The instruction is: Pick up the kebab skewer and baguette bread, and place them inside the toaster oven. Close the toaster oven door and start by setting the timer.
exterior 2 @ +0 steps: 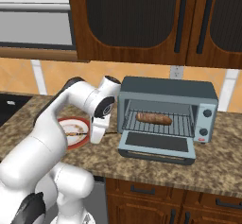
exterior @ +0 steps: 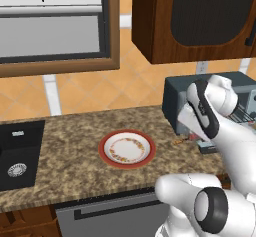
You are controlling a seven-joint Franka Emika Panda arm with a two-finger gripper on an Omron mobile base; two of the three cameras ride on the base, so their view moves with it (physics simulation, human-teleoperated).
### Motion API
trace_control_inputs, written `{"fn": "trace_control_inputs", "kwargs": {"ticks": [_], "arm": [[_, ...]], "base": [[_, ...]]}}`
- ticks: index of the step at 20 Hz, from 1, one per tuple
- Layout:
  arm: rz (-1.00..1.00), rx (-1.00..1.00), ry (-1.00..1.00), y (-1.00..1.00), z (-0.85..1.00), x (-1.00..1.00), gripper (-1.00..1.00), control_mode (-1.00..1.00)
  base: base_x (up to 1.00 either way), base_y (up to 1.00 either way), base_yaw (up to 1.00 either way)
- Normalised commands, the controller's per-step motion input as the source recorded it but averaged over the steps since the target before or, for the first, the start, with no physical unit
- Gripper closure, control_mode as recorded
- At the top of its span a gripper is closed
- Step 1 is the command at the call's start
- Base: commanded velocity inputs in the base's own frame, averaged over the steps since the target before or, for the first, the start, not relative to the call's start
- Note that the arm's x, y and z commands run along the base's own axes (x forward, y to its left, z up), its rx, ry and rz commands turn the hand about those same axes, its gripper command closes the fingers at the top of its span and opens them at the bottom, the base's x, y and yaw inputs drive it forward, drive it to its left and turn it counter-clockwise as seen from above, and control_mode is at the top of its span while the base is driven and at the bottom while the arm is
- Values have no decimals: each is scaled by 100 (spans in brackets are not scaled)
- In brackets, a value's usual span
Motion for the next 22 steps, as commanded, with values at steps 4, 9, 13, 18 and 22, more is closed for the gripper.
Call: {"fn": "trace_control_inputs", "kwargs": {"ticks": [4, 9, 13, 18, 22], "arm": [[-20, -10, -1, -46, 0, 0, 100, -100], [-24, -14, -1, -47, 0, 1, 100, -100], [-24, -10, -3, -41, 0, 0, 100, -100], [-22, -7, -7, -37, 0, 2, 100, -100], [-6, -2, -8, -49, 0, 4, 100, -100]], "base": [[0, 0, 0], [0, 0, 0], [0, 0, 0], [0, 0, 0], [0, 0, 0]]}}
